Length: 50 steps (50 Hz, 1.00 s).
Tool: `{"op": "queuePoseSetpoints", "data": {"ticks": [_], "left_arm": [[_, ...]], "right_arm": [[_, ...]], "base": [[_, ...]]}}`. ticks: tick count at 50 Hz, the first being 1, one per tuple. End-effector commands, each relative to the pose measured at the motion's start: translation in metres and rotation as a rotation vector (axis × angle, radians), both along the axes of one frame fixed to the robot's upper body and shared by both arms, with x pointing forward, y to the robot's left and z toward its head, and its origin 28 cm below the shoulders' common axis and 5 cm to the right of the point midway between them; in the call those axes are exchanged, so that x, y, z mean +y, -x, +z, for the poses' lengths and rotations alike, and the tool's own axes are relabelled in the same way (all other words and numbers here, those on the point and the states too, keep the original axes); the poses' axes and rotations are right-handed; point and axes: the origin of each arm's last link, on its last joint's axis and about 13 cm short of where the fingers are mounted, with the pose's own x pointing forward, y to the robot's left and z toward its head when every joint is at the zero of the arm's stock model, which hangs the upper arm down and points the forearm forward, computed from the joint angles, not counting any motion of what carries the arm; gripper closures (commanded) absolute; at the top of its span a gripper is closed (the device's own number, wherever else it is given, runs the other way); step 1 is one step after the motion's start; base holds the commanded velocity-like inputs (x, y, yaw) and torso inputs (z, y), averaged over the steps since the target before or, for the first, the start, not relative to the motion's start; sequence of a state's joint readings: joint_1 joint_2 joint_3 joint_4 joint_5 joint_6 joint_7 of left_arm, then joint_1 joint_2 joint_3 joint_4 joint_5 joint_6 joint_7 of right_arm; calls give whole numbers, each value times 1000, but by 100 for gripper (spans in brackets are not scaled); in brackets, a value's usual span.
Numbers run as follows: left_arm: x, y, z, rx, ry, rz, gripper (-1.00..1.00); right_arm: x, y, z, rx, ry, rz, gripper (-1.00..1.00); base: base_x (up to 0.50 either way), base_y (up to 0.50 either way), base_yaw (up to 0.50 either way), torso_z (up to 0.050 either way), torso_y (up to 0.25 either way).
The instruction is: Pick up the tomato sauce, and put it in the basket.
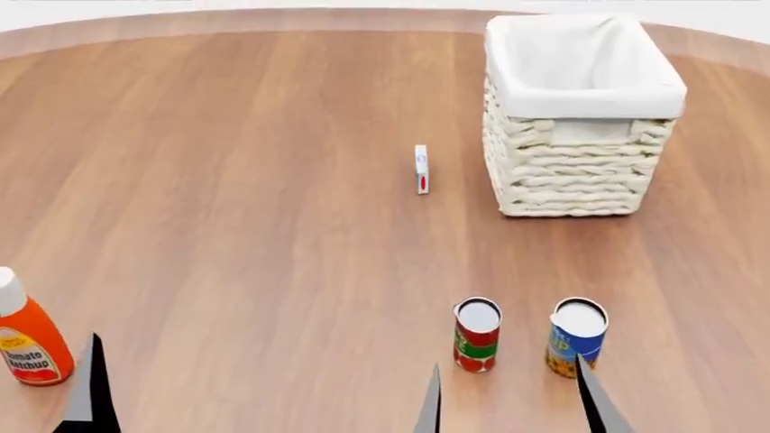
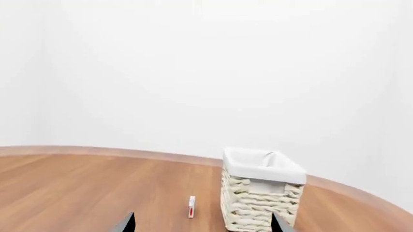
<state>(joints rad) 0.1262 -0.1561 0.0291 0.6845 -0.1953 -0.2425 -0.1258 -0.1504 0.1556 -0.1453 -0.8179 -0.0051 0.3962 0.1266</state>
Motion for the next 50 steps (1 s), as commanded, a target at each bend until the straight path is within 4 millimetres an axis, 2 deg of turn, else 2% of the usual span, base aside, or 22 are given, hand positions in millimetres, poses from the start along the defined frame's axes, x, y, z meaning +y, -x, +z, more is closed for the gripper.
{"op": "queuePoseSetpoints", "data": {"ticks": [1, 50], "left_arm": [[2, 0, 1, -2, 9, 1, -100], [2, -1, 3, -13, 11, 11, -100]], "right_arm": [[-2, 1, 1, 2, -22, 15, -100], [-6, 1, -3, 25, -38, 9, -100]], "base": [[500, 0, 0, 0, 0], [500, 0, 0, 0, 1]]}}
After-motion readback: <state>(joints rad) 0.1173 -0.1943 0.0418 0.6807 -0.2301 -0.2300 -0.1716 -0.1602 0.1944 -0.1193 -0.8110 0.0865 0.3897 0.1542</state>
